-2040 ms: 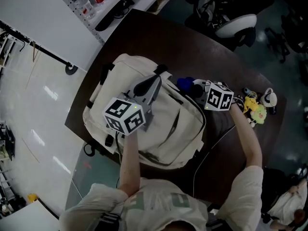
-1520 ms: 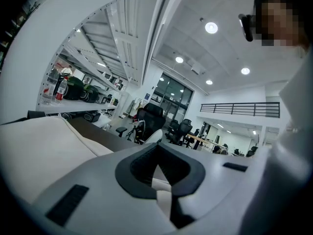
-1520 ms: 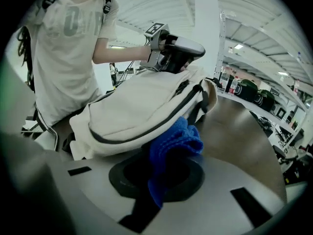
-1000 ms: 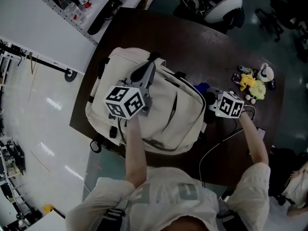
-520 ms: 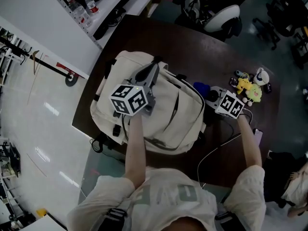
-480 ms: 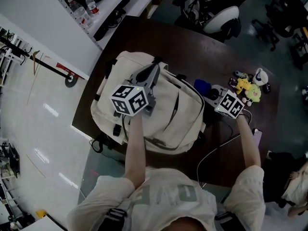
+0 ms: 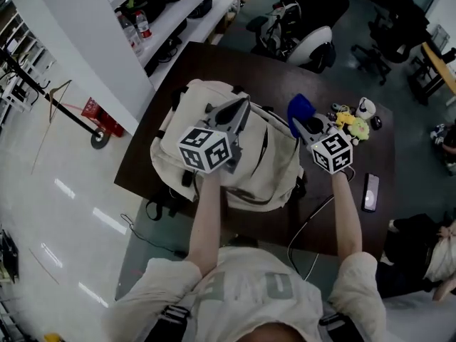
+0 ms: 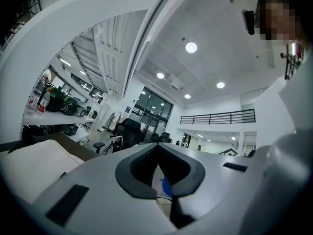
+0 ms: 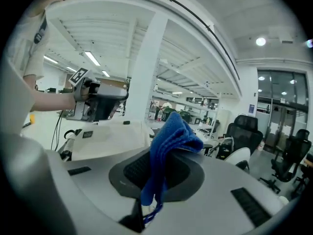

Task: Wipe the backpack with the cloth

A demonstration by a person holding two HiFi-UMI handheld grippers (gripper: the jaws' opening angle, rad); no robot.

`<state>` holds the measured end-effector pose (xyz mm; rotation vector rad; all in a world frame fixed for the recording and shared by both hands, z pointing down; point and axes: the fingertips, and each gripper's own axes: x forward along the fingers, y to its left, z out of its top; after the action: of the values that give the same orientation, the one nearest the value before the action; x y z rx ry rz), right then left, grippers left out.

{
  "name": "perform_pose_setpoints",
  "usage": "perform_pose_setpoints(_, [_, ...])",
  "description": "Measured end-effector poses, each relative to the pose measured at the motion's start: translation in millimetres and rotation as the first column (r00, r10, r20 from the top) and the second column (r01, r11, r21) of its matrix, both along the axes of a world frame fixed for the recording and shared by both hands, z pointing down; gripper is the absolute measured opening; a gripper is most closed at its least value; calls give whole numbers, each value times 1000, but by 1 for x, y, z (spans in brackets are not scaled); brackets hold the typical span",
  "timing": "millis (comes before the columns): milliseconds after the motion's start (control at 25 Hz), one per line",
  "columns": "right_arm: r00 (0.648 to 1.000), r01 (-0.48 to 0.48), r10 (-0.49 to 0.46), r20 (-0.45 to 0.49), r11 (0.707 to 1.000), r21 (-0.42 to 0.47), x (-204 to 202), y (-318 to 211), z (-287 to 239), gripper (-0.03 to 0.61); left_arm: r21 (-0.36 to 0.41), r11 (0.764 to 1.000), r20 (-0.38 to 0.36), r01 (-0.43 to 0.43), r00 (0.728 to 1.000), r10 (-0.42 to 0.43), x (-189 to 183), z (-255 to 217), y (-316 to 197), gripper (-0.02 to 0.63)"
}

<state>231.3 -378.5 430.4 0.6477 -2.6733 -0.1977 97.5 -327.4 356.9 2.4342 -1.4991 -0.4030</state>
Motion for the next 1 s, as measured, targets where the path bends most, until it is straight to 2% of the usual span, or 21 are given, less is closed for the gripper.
perform_pose_setpoints(240, [988, -124, 121, 92, 992, 33, -17, 69, -59, 41, 40, 999, 16, -28, 999, 27, -2, -30, 80, 3])
perform_pose_setpoints(520, [964, -148, 140, 227, 989, 21, -59, 151, -118, 41, 40, 999, 69, -19, 998, 16, -31, -39, 154, 3])
perform_pose_setpoints(720, [949, -169, 159, 271, 985, 17, -117, 178, -141, 41, 89, 996, 78, -10, 997, 3, -89, -48, 181, 3])
perform_pose_setpoints(840, [936, -215, 204, 287, 977, 7, -160, 186, -141, 41, 112, 994, 61, -18, 998, 11, -140, -48, 194, 3])
perform_pose_setpoints(1000, [907, -291, 292, 302, 955, -49, -221, 198, -131, 42, 128, 991, 45, -41, 998, 36, -218, -55, 211, 3])
